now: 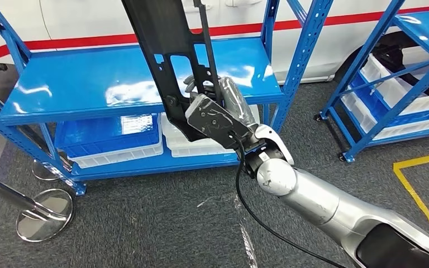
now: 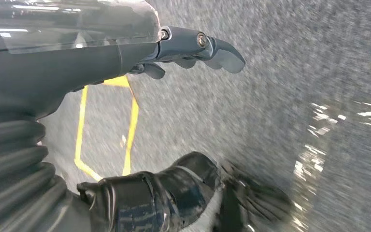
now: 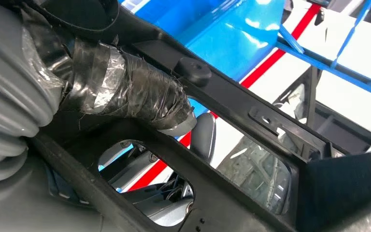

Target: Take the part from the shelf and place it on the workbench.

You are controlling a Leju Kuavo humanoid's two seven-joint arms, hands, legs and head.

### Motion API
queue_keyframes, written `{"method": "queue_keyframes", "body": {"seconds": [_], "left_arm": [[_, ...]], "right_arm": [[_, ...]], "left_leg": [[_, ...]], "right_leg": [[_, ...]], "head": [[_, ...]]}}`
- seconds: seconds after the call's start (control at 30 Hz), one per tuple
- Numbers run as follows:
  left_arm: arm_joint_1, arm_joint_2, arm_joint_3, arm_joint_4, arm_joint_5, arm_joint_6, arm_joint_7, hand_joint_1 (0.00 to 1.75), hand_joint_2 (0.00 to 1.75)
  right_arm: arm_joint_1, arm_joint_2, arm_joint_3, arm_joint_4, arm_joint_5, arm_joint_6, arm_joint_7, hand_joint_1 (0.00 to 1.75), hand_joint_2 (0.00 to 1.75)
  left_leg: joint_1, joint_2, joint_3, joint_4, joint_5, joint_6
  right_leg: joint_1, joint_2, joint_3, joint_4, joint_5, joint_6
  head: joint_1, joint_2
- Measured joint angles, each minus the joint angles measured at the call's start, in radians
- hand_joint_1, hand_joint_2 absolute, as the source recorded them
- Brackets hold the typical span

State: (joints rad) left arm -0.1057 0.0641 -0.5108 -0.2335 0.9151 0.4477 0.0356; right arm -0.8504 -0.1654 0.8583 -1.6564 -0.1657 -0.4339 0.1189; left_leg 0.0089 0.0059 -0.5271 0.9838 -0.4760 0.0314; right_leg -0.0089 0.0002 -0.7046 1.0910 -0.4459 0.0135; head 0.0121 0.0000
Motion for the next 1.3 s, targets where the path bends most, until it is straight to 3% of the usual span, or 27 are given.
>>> {"method": "queue_keyframes", "body": {"seconds": [0.07,0.1,0.13,0.17,0.23,0.3,0.37,0.43,0.5,0.57,0.6,0.63,0.67,0.7,0.73,0.8,0.87,0.93,0.97,1.0,1.03,1.1,1.13,1.17,1.2,1.27,1.3], "left_arm": [[0.001,0.000,-0.012,0.000,-0.012,-0.002,0.003,0.00,1.75],[0.001,0.000,-0.017,0.000,-0.018,-0.004,0.004,0.00,1.75],[0.001,0.000,-0.024,0.000,-0.025,-0.005,0.008,0.00,1.75],[0.001,0.000,-0.032,0.000,-0.035,-0.006,0.013,0.00,1.75],[0.001,0.000,-0.051,0.000,-0.062,-0.010,0.026,0.00,1.75],[0.000,-0.001,-0.075,0.000,-0.090,-0.017,0.041,0.00,1.75],[0.000,-0.002,-0.098,0.000,-0.108,-0.025,0.051,0.00,1.75],[0.002,-0.001,-0.116,0.000,-0.111,-0.029,0.052,0.00,1.75],[0.003,-0.001,-0.128,0.000,-0.107,-0.033,0.048,0.00,1.75],[0.003,-0.002,-0.137,0.000,-0.104,-0.038,0.043,0.00,1.75],[0.003,-0.002,-0.143,0.000,-0.103,-0.039,0.041,0.00,1.75],[0.003,-0.002,-0.149,0.000,-0.102,-0.041,0.039,0.00,1.75],[0.003,-0.002,-0.153,0.000,-0.103,-0.042,0.037,0.00,1.75],[0.003,-0.002,-0.156,0.000,-0.104,-0.043,0.032,0.00,1.75],[0.002,-0.002,-0.158,0.000,-0.104,-0.043,0.027,0.00,1.75],[0.000,-0.003,-0.164,0.000,-0.104,-0.042,0.015,0.00,1.75],[-0.001,-0.003,-0.171,0.000,-0.102,-0.041,0.008,0.00,1.75],[0.000,-0.003,-0.177,0.000,-0.101,-0.041,0.007,0.00,1.75],[-0.001,-0.003,-0.179,0.001,-0.101,-0.043,0.007,0.00,1.75],[-0.001,-0.003,-0.179,0.001,-0.101,-0.044,0.006,0.00,1.75],[-0.001,-0.003,-0.180,0.001,-0.102,-0.046,0.006,0.00,1.75],[-0.002,-0.003,-0.180,0.001,-0.102,-0.048,0.005,0.00,1.75],[-0.002,-0.003,-0.180,0.001,-0.102,-0.048,0.004,0.00,1.75],[-0.002,-0.003,-0.181,0.001,-0.102,-0.048,0.004,0.00,1.75],[-0.002,-0.003,-0.181,0.001,-0.102,-0.049,0.003,0.00,1.75],[-0.002,-0.004,-0.181,0.001,-0.102,-0.049,0.002,0.00,1.75],[-0.002,-0.004,-0.181,0.001,-0.102,-0.049,0.002,0.00,1.75]], "right_arm": [[-0.001,-0.001,-0.001,0.000,0.003,0.000,0.001,1.75,1.75],[-0.001,-0.002,-0.001,0.000,0.003,-0.001,0.002,1.75,1.75],[-0.001,-0.003,-0.001,0.000,0.004,-0.002,0.002,1.75,1.75],[-0.001,-0.003,-0.001,0.000,0.004,-0.003,0.002,1.75,1.75],[-0.002,-0.004,-0.002,0.000,0.003,-0.005,0.002,1.75,1.75],[-0.005,-0.004,-0.004,-0.001,0.003,-0.006,0.002,1.75,1.75],[-0.010,-0.004,-0.008,-0.002,0.003,-0.006,0.002,1.75,1.75],[-0.010,-0.004,-0.010,-0.002,0.002,-0.007,0.002,1.75,1.75],[-0.009,-0.004,-0.010,-0.001,0.002,-0.008,0.002,1.75,1.75],[-0.009,-0.004,-0.010,0.000,0.002,-0.008,0.001,1.75,1.75],[-0.009,-0.004,-0.010,0.000,0.002,-0.008,0.000,1.75,1.75],[-0.009,-0.004,-0.010,0.000,0.002,-0.008,0.000,1.75,1.75],[-0.009,-0.004,-0.010,0.000,0.002,-0.008,-0.001,1.75,1.75],[-0.009,-0.004,-0.010,0.000,0.002,-0.009,-0.001,1.75,1.75],[-0.009,-0.004,-0.010,0.000,0.003,-0.010,-0.001,1.75,1.75],[-0.009,-0.004,-0.010,0.000,0.004,-0.012,-0.001,1.75,1.75],[-0.010,-0.004,-0.010,0.000,0.006,-0.015,-0.001,1.75,1.75],[-0.011,-0.005,-0.011,0.000,0.006,-0.017,-0.001,1.75,1.75],[-0.011,-0.005,-0.011,0.000,0.006,-0.017,-0.001,1.75,1.75],[-0.011,-0.006,-0.011,0.000,0.007,-0.018,-0.001,1.75,1.75],[-0.012,-0.007,-0.011,0.000,0.008,-0.018,-0.001,1.75,1.75],[-0.012,-0.008,-0.011,0.000,0.009,-0.018,-0.001,1.75,1.75],[-0.011,-0.008,-0.011,0.000,0.008,-0.018,-0.001,1.75,1.75],[-0.010,-0.009,-0.011,0.000,0.008,-0.018,-0.001,1.75,1.75],[-0.010,-0.010,-0.011,0.000,0.007,-0.018,-0.001,1.75,1.75],[-0.010,-0.011,-0.011,0.000,0.005,-0.018,-0.002,1.75,1.75],[-0.010,-0.011,-0.011,0.000,0.004,-0.018,-0.003,1.75,1.75]], "left_leg": [[-0.001,0.002,-0.030,0.005,0.019,0.007],[-0.002,0.003,-0.045,0.008,0.028,0.007],[-0.002,0.003,-0.061,0.013,0.036,0.007],[-0.003,0.003,-0.076,0.019,0.043,0.007],[-0.005,0.003,-0.103,0.033,0.054,0.004],[-0.007,0.003,-0.123,0.044,0.065,-0.003],[-0.006,0.003,-0.133,0.042,0.082,-0.014],[-0.005,0.001,-0.141,0.038,0.088,-0.026],[-0.003,-0.001,-0.161,0.084,0.029,-0.037],[0.004,-0.002,-0.191,0.200,-0.067,-0.047],[0.006,-0.002,-0.203,0.262,-0.095,-0.052],[0.009,-0.002,-0.205,0.305,-0.100,-0.056],[0.011,-0.002,-0.197,0.321,-0.086,-0.060],[0.013,-0.002,-0.169,0.301,-0.055,-0.064],[0.016,-0.002,-0.128,0.250,-0.028,-0.068],[0.017,-0.007,-0.040,0.120,-0.027,-0.073],[0.012,-0.016,-0.003,0.055,-0.053,-0.065],[0.011,-0.017,-0.009,0.050,-0.042,-0.046],[0.012,-0.015,-0.017,0.049,-0.033,-0.036],[0.012,-0.012,-0.028,0.049,-0.021,-0.025],[0.012,-0.009,-0.041,0.048,-0.010,-0.014],[0.004,-0.006,-0.069,0.050,0.011,-0.001],[0.000,-0.006,-0.083,0.051,0.020,0.002],[-0.004,-0.006,-0.097,0.052,0.031,0.003],[-0.009,-0.006,-0.110,0.053,0.041,0.003],[-0.015,-0.007,-0.132,0.056,0.060,0.003],[-0.018,-0.008,-0.140,0.056,0.068,0.001]], "right_leg": [[-0.001,0.000,-0.032,0.126,-0.097,0.004],[0.000,0.000,-0.042,0.187,-0.120,0.006],[0.000,0.000,-0.042,0.227,-0.121,0.006],[0.000,0.000,-0.026,0.234,-0.099,0.005],[0.002,0.001,0.053,0.146,-0.046,-0.004],[0.008,0.001,0.143,0.008,-0.047,-0.014],[0.014,0.001,0.175,-0.058,-0.061,-0.020],[0.011,-0.001,0.165,-0.073,-0.044,-0.028],[0.003,-0.006,0.152,-0.084,-0.022,-0.040],[0.000,-0.008,0.132,-0.083,-0.003,-0.047],[0.000,-0.009,0.119,-0.080,0.005,-0.047],[-0.001,-0.009,0.105,-0.076,0.012,-0.045],[-0.003,-0.009,0.090,-0.071,0.019,-0.043],[-0.006,-0.009,0.075,-0.064,0.026,-0.039],[-0.010,-0.009,0.060,-0.055,0.032,-0.033],[-0.013,-0.008,0.037,-0.041,0.042,-0.020],[-0.010,-0.007,0.026,-0.037,0.057,-0.007],[-0.008,-0.006,0.020,-0.039,0.069,0.005],[-0.009,-0.005,0.013,-0.030,0.057,0.010],[-0.010,-0.004,0.002,-0.006,0.027,0.013],[-0.011,-0.003,-0.012,0.039,-0.021,0.014],[-0.009,-0.002,-0.039,0.168,-0.116,0.013],[-0.008,-0.002,-0.044,0.225,-0.136,0.012],[-0.005,-0.002,-0.037,0.256,-0.130,0.008],[-0.002,-0.002,-0.015,0.255,-0.104,0.002],[0.009,0.000,0.071,0.158,-0.056,-0.019],[0.013,0.001,0.125,0.079,-0.057,-0.029]], "head": [[0.003,0.000],[0.003,0.000],[0.004,0.000],[0.004,0.000],[0.004,0.000],[0.003,0.000],[0.002,0.000],[0.003,0.000],[0.001,0.000],[0.000,0.000],[0.000,0.000],[0.000,0.000],[0.000,0.000],[0.000,0.000],[-0.001,0.000],[-0.002,0.000],[-0.001,0.000],[0.000,0.000],[0.001,0.000],[0.003,0.000],[0.005,0.000],[0.008,0.000],[0.008,0.000],[0.008,0.000],[0.008,0.000],[0.008,0.000],[0.007,0.000]]}}
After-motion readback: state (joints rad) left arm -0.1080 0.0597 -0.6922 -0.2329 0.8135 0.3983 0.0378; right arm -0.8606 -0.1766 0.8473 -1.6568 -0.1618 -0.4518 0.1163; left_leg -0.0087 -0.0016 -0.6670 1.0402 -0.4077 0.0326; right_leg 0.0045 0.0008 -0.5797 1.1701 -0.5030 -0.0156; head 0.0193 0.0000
